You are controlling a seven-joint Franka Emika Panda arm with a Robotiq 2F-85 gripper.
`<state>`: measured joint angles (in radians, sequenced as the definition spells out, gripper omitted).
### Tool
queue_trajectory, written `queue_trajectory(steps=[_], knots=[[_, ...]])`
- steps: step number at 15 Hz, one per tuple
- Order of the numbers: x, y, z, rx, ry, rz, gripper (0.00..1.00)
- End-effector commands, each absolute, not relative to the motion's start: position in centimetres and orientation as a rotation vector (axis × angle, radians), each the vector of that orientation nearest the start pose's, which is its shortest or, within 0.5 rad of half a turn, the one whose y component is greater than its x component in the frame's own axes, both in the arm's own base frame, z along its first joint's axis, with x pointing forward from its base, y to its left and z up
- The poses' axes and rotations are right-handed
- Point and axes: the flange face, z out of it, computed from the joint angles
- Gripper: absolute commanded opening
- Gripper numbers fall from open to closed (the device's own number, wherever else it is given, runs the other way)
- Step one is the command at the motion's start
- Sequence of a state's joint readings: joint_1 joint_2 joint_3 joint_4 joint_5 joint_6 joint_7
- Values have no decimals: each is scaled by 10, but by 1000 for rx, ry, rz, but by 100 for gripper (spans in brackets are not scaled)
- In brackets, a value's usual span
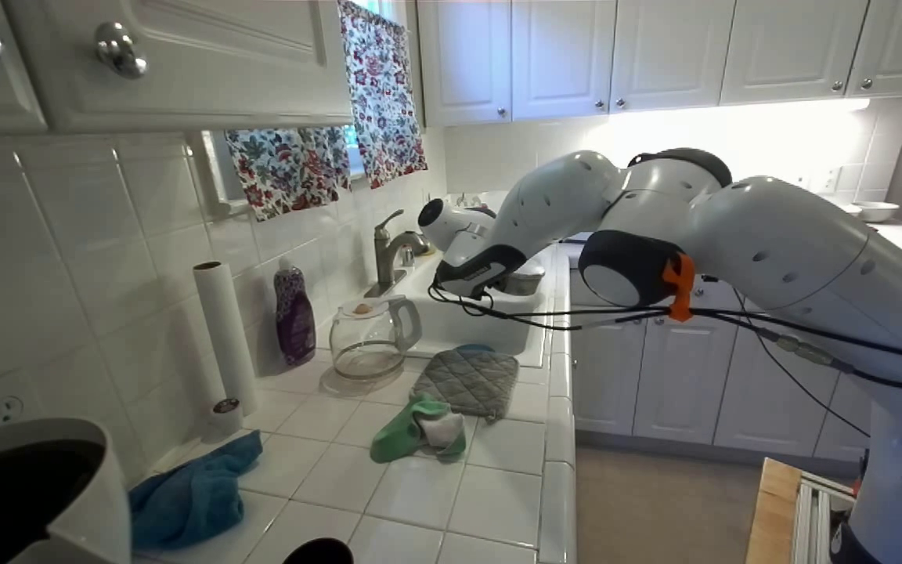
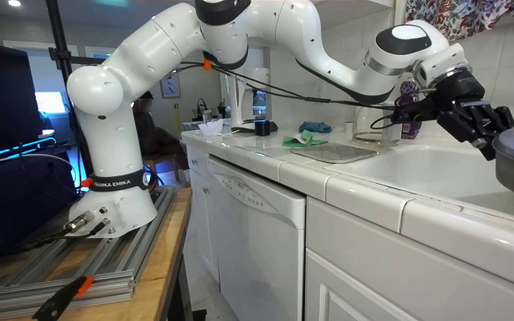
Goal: Pick up the cloth and the pot, then put them on the left side of the counter
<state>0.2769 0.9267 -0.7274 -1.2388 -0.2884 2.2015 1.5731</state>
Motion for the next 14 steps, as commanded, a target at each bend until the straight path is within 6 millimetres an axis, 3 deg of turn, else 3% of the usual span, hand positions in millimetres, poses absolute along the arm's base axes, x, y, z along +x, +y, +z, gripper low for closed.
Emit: queue_trajectory(steps=[1,5,11,14], knots=[[751,-160,325,1785,-1716,811,14],[747,-124,322,1833,-1606,820,14],[733,-73,342,1875,-1404,826,14],[727,-60,346,1885,-1388,836,14]])
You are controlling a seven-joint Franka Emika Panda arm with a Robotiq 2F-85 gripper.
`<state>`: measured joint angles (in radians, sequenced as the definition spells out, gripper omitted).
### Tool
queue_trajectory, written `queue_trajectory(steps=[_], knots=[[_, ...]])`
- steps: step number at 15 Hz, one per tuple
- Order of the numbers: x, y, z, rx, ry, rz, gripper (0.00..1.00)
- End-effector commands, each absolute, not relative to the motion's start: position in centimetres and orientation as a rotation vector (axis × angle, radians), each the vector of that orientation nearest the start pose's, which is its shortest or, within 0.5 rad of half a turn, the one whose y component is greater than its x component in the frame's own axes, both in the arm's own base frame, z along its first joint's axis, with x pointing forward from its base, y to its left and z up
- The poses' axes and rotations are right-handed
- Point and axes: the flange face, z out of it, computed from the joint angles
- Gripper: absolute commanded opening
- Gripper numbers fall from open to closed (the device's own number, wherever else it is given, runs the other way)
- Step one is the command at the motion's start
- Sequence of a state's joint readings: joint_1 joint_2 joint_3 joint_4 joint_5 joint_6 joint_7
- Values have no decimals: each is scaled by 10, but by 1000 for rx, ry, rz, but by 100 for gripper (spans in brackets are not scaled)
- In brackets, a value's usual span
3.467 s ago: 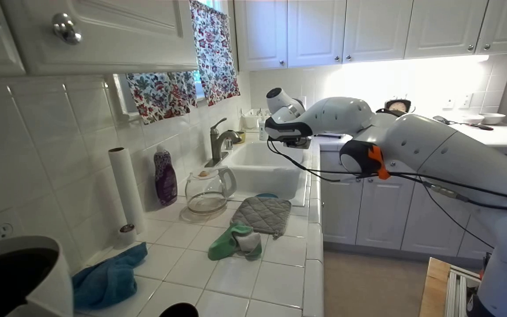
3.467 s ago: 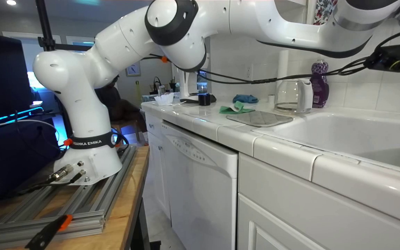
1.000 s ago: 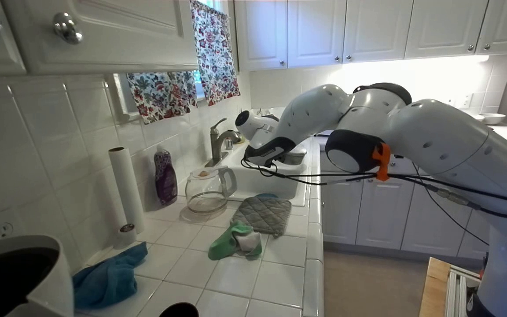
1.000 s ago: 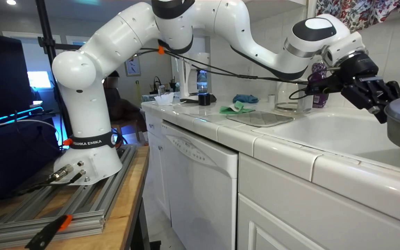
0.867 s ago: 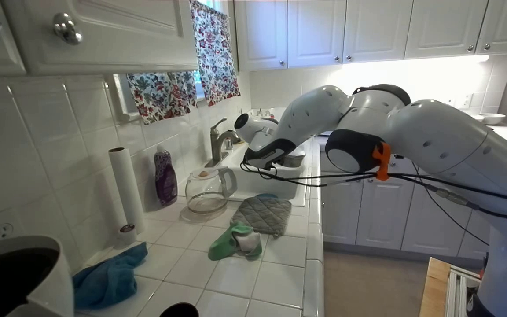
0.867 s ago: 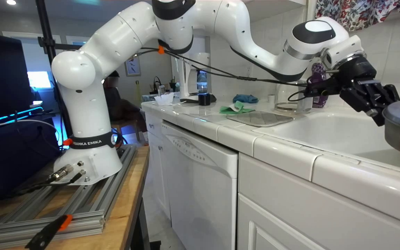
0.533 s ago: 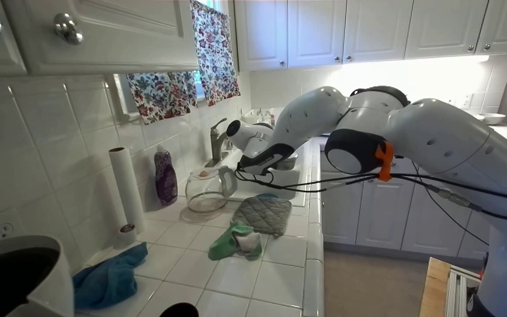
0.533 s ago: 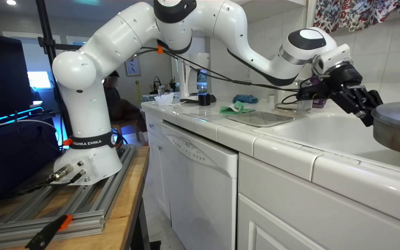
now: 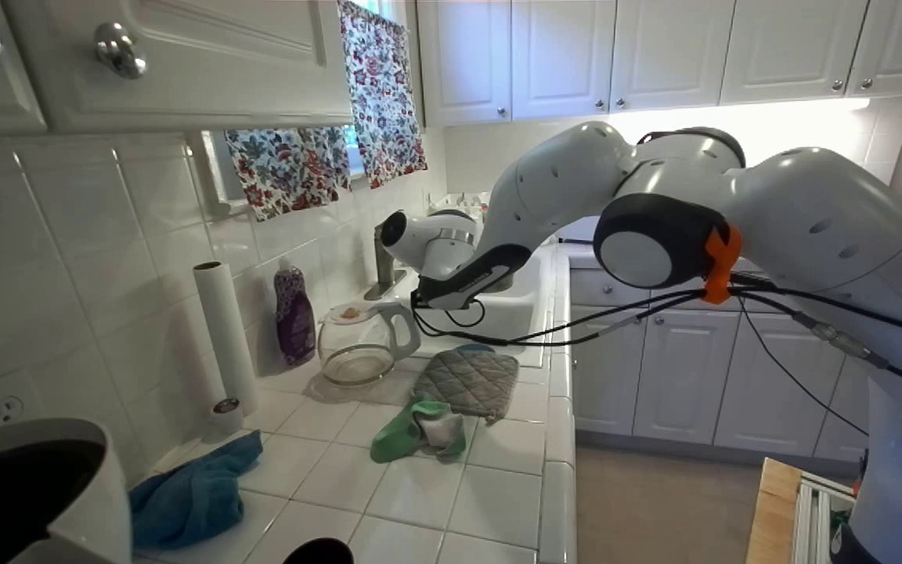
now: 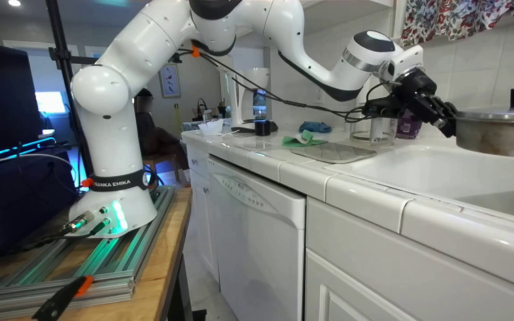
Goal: Pick up the cloth and the pot, then put them on the left side of the counter
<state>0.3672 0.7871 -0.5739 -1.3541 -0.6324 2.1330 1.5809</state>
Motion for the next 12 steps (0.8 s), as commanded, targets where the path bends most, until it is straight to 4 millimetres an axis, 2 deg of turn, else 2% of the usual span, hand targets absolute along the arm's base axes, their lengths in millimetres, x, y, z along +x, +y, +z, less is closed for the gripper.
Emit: queue_trajectory(steps=[1,6,12], knots=[[726,-58,346,1899,-1378,837,14],[715,-46,343,1962,-1304,813,14],[680,-42,323,1977,-1250,759,14]])
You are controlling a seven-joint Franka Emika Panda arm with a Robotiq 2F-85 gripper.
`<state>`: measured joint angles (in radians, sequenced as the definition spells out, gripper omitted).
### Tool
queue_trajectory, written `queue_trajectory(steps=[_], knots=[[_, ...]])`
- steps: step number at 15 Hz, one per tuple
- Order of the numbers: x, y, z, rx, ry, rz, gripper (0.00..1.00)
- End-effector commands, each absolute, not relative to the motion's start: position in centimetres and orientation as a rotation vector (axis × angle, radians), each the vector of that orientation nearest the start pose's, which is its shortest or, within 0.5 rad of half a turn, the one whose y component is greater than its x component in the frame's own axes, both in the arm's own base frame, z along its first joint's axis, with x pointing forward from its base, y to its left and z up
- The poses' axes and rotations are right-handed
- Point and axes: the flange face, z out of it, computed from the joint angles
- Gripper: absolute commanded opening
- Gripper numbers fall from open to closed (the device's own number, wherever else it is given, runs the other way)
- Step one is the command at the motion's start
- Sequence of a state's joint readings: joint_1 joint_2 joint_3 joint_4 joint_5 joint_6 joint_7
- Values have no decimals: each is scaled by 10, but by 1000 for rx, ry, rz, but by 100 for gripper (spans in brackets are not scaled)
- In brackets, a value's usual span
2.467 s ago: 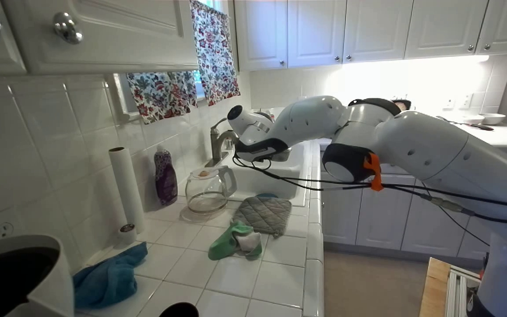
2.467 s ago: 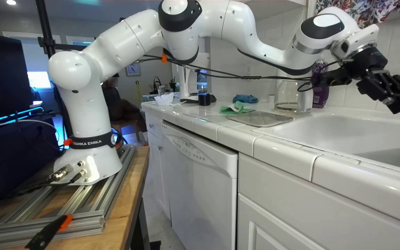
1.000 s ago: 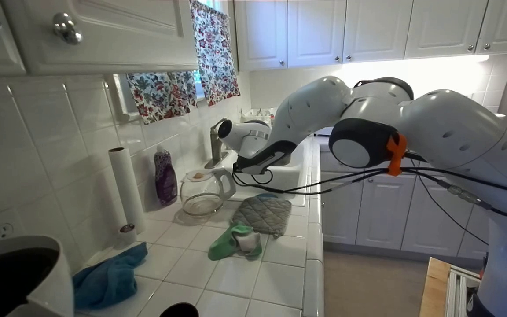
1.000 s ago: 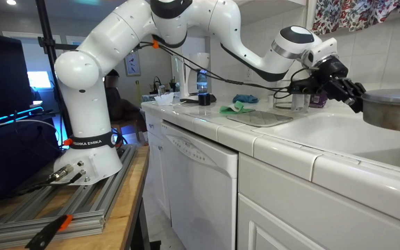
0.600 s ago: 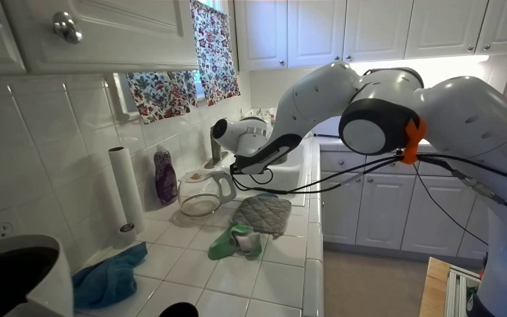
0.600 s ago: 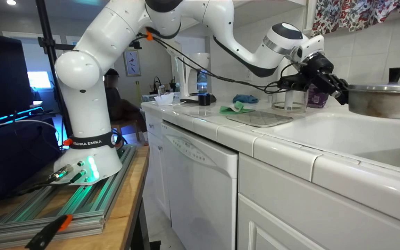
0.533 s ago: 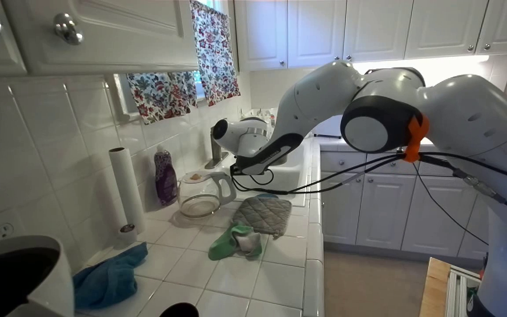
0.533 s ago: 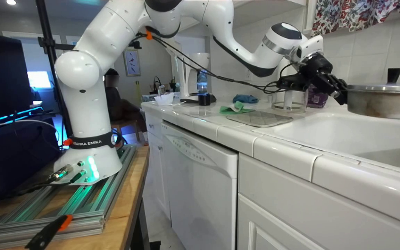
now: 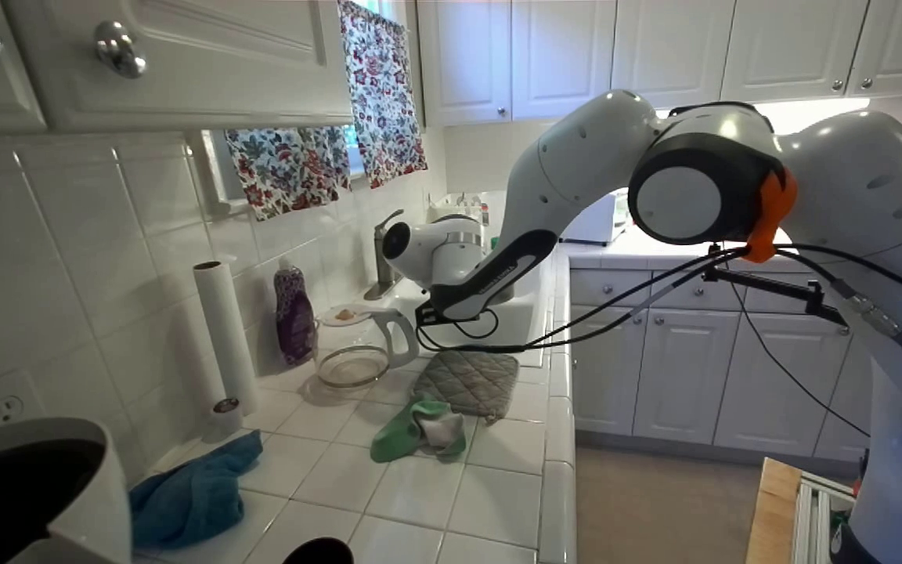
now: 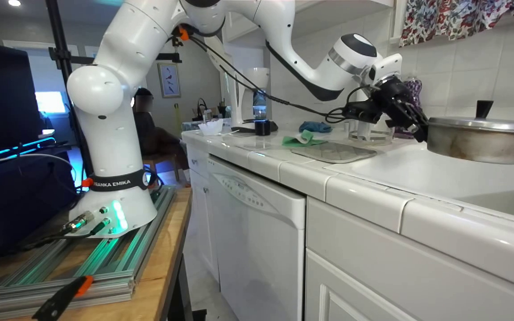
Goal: Pick up the cloth and the pot, then put them on the left side of the counter
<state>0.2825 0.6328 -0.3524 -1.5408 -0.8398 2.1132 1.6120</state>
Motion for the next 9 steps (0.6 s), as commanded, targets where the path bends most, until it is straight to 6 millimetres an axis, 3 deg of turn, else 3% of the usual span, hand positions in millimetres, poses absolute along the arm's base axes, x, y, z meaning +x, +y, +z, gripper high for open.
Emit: queue_trajectory(steps=[1,6,7,9], knots=[[675,-42,319,1984,-1240,756,14],[649,-40,313,1983,-1197,780,14],[666,-39,302,1983,-1200,736,39],[659,-39,303,1985,-1198,738,39]])
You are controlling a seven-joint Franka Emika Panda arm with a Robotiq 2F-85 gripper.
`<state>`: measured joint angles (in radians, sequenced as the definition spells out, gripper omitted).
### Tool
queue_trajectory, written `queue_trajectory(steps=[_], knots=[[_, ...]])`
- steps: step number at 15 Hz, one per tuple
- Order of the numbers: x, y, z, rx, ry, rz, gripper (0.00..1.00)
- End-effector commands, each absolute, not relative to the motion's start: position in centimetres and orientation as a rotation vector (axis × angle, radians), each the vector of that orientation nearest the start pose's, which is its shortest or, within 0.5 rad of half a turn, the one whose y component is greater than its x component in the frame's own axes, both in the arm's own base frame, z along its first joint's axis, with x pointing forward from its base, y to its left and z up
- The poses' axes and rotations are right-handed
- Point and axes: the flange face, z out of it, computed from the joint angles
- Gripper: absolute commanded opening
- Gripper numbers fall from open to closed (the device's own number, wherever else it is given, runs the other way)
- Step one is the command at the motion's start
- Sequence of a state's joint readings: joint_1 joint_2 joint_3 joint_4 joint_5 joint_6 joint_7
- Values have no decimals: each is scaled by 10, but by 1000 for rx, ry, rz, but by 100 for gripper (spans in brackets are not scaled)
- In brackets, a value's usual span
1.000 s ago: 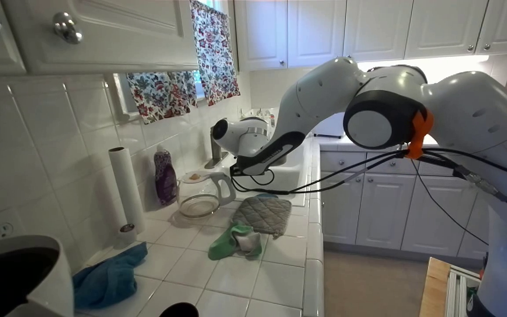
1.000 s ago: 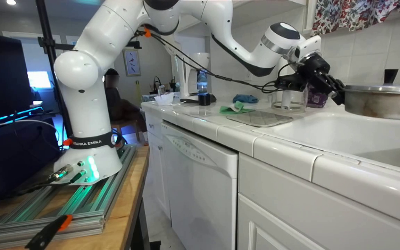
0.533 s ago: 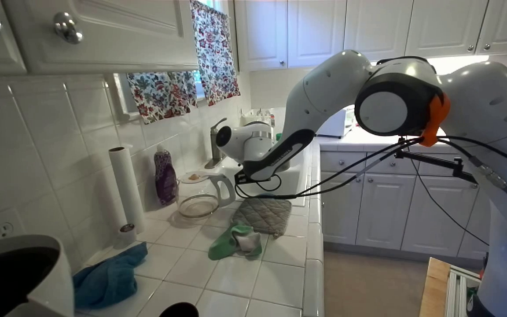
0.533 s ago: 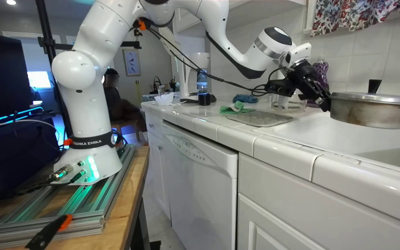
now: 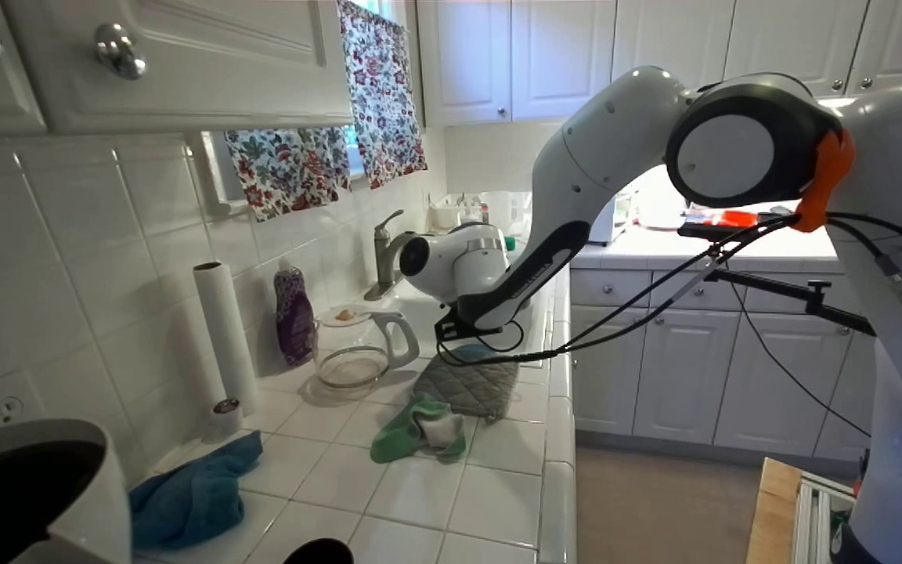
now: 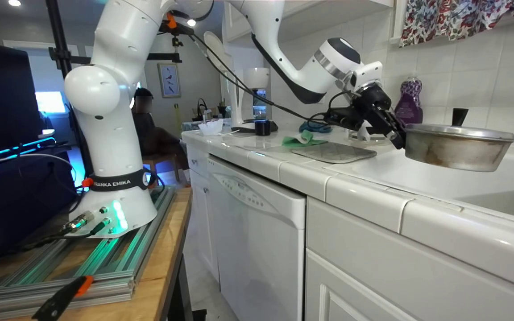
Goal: Pick up the cloth and the pot, then put them on the left side of the counter
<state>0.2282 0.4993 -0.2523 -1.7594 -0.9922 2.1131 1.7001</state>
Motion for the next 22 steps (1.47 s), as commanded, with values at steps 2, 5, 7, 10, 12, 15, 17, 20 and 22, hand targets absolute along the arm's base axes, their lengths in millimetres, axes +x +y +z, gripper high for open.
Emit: queue_trajectory(steps=[2,5,7,10,12,15,17,20,22], knots=[[656,-39,305,1986,-1197,738,39],[662,-27,305,2004,-1164,735,14],[663,-12,308,2005,-1136,737,14],[662,18,315,1987,-1097,759,14],[658,44,316,1972,-1065,791,14],[649,80,307,1950,-1063,857,14],[641,101,300,1916,-1114,909,14],[632,123,290,1873,-1221,980,14],[629,133,288,1843,-1270,1017,14]])
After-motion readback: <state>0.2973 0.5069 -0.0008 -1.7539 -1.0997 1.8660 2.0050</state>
